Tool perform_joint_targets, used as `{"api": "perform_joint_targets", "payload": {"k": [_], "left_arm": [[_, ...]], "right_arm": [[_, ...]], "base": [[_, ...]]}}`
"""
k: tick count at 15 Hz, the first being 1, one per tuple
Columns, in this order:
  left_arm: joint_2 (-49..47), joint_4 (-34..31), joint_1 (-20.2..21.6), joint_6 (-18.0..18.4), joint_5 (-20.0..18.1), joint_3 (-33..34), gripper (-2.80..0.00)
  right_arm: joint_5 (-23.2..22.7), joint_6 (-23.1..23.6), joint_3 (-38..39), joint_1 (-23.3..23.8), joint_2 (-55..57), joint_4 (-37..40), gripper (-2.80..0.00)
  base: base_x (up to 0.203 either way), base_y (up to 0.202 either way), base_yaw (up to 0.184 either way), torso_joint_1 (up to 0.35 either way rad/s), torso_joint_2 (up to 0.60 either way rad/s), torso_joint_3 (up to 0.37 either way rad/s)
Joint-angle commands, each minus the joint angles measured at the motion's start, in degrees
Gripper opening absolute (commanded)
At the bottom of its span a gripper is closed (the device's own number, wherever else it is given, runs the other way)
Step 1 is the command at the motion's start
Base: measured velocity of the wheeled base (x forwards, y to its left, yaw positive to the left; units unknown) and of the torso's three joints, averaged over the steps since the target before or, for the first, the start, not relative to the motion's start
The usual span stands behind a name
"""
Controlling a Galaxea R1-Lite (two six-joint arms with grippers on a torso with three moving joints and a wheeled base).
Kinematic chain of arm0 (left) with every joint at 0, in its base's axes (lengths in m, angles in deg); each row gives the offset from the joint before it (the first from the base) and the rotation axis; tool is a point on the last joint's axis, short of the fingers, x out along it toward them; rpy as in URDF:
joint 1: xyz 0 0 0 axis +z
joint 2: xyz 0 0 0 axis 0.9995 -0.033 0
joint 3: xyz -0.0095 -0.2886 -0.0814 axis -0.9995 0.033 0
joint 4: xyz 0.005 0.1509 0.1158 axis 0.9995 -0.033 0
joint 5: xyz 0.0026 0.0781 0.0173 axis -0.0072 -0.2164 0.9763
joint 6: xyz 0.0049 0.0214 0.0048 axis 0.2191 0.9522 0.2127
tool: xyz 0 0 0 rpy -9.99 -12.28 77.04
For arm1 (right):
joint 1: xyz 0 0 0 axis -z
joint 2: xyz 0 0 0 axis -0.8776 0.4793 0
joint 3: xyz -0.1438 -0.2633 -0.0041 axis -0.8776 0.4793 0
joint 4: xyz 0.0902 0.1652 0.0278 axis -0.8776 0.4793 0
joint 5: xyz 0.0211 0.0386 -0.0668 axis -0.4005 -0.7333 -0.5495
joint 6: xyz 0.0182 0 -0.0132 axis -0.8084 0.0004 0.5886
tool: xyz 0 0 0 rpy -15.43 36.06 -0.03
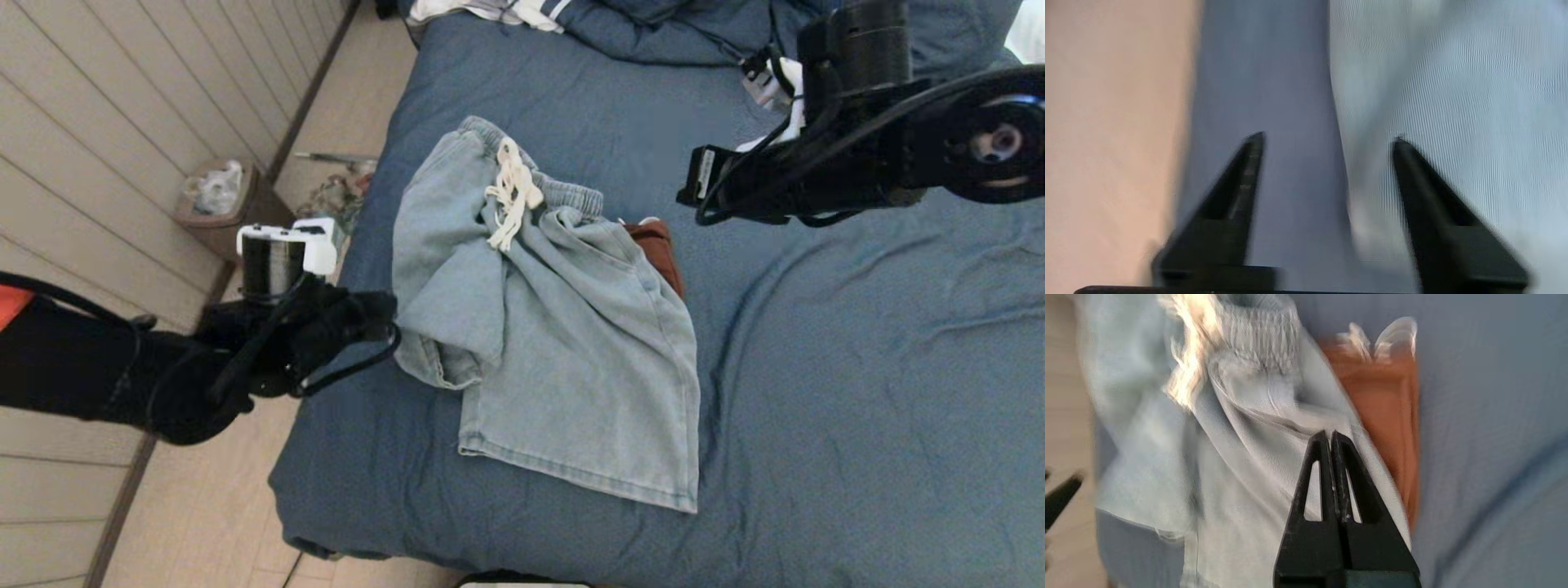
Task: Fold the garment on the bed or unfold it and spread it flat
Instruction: Unford the blue shorts
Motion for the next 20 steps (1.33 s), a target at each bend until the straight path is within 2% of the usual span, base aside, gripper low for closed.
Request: {"api": "perform_joint_targets", "payload": {"k": [1, 3, 5, 14, 15, 17, 20], "left_arm": [[6.04, 0.05, 0.39, -9.42, -8.90, 7.68, -2.80], [5.74, 0.92, 0.72, -12.55, -11.60, 10.10, -2.80], [6.83, 1.45, 1.45, -12.93, -11.81, 11.88, -2.80], [3.56, 11.18, 1.51, -12.38, -11.12, 15.66, -2.80], [3.65, 11.76, 1.43, -12.45, -11.04, 15.99, -2.80], [3.73, 12.16, 1.44, -12.46, -11.03, 16.11, -2.80], [3.81, 12.60, 1.43, -12.37, -11.03, 16.73, -2.80]], "right_arm": [[-0.01, -0.44, -8.58, -2.69, 8.69, 5.57, -2.80], [0.25, 0.70, -9.90, -4.74, 11.82, 6.69, -2.80], [0.55, 1.56, -9.98, -6.80, 13.53, 3.80, -2.80], [1.46, 4.21, -9.90, -4.69, 13.96, -3.94, -2.80], [3.86, 4.56, -9.90, -4.76, 13.54, -4.59, 0.00], [5.47, 6.82, -9.81, -4.96, 13.17, -7.12, 0.00], [5.84, 6.86, -9.72, -5.21, 14.88, -7.27, 0.00]], "base": [[0.000, 0.000, 0.000, 0.000, 0.00, 0.000], [0.000, 0.000, 0.000, 0.000, 0.00, 0.000], [0.000, 0.000, 0.000, 0.000, 0.00, 0.000], [0.000, 0.000, 0.000, 0.000, 0.00, 0.000], [0.000, 0.000, 0.000, 0.000, 0.00, 0.000], [0.000, 0.000, 0.000, 0.000, 0.00, 0.000], [0.000, 0.000, 0.000, 0.000, 0.00, 0.000]]}}
